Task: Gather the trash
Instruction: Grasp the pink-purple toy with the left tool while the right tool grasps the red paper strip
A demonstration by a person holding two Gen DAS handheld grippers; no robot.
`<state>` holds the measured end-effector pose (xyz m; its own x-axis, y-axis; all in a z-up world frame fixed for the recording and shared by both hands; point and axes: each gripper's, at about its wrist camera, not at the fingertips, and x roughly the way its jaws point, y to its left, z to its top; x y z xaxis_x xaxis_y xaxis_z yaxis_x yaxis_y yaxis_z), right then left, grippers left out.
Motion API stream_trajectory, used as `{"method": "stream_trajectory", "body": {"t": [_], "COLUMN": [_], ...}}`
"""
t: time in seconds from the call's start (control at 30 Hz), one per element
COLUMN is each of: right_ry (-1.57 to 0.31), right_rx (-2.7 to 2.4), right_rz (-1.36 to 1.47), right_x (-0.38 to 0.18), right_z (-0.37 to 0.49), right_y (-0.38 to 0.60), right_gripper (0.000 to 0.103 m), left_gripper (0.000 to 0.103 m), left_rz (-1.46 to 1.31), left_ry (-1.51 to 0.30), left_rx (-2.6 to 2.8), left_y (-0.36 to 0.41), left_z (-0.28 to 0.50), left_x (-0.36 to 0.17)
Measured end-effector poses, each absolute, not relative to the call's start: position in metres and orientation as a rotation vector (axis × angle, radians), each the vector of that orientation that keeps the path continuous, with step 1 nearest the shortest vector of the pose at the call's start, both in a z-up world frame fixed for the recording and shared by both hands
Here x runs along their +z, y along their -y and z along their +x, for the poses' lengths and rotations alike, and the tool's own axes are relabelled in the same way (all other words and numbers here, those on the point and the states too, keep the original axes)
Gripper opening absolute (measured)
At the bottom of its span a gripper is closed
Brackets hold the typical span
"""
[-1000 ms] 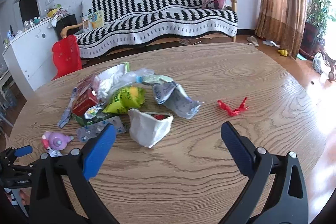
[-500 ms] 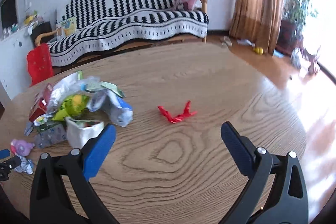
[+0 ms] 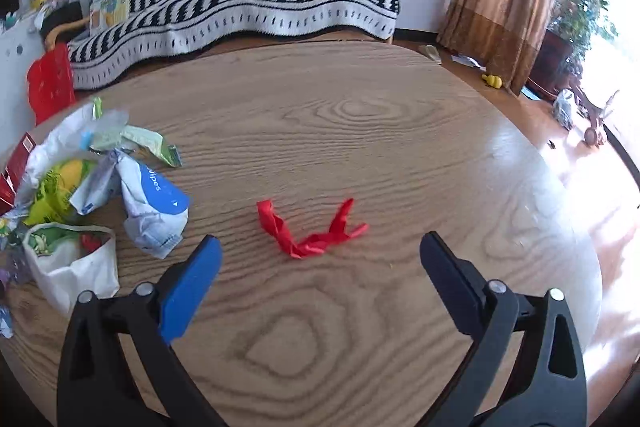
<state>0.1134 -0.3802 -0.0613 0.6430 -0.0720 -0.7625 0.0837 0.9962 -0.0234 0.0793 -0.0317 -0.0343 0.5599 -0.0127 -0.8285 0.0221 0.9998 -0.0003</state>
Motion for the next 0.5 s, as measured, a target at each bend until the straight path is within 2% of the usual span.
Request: {"method": "stream_trajectory", "body": {"t": [0.17, 0.23, 0.27, 0.33, 0.37, 0.5], "right_ry": [-0.898, -0.920, -0.915, -0.917, -0.914, -0.904], "right_rx": [-0.021, -0.003, 0.004, -0.006, 0.002, 0.033], "right_rz": [0.049, 0.065, 0.064, 0.036, 0.027, 0.018], "right_x": [-0.067, -0.071, -0.070, -0.070, -0.069, -0.068], "right_z": [0.123, 0.127, 0.129, 0.130, 0.131, 0.127], "right_y": [0.380, 0.382, 0.381, 0.378, 0.377, 0.370], "right_gripper": [0.080, 0.070, 0.069, 0.057, 0.055, 0.044], "left_gripper": [0.097, 0.097, 0.097, 0.086, 0.073, 0.060], "left_rz": [-0.018, -0.032, -0.032, -0.018, -0.036, -0.029], "left_ry": [-0.974, -0.953, -0.942, -0.921, -0.928, -0.910], "left_rx": [-0.027, -0.048, -0.050, -0.046, -0.061, -0.047], "left_y": [0.024, 0.021, 0.019, 0.019, 0.018, 0.020], "left_z": [0.083, 0.082, 0.081, 0.081, 0.080, 0.077], "left_x": [-0.036, -0.034, -0.033, -0.032, -0.032, -0.029]}}
